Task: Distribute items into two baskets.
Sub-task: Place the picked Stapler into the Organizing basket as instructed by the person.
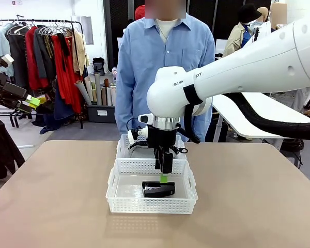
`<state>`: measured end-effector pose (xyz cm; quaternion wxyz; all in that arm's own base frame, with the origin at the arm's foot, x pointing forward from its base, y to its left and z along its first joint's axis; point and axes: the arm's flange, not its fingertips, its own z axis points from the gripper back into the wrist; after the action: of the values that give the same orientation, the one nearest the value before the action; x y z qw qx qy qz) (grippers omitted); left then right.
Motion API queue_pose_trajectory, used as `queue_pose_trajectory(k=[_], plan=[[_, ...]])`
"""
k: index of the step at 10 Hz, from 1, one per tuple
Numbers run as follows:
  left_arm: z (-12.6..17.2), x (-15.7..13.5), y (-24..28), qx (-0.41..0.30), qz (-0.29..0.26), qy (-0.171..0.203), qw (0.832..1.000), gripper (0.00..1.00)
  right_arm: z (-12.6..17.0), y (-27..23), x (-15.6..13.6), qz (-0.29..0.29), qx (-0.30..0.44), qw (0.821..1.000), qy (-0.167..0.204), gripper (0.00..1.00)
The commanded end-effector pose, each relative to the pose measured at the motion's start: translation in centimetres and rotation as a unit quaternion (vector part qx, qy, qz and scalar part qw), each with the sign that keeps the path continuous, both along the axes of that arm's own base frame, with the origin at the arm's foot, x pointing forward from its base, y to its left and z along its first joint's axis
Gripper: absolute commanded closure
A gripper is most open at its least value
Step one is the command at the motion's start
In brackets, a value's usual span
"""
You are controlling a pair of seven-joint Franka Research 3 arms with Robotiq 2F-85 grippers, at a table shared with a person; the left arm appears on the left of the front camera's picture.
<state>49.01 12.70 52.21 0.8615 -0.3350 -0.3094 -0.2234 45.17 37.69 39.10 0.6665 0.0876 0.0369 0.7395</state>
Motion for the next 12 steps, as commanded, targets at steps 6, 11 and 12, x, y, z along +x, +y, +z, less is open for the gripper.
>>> queue_pose_trajectory(k=[6,11,12], plan=[[0.0,-0.2,0.0,0.006,-0.003,0.001,1.0,0.0,8.6,-11.0,2.6,-0.232,0.097,0.968,0.008,0.0],[0.0,-0.2,0.0,0.006,-0.003,0.001,1.0,0.0,14.4,-25.6,2.8,-0.478,0.166,0.86,0.07,0.0],[0.0,-0.2,0.0,0.006,-0.003,0.001,1.0,0.0,15.2,-28.4,1.8,-0.494,0.187,0.847,0.06,0.0]])
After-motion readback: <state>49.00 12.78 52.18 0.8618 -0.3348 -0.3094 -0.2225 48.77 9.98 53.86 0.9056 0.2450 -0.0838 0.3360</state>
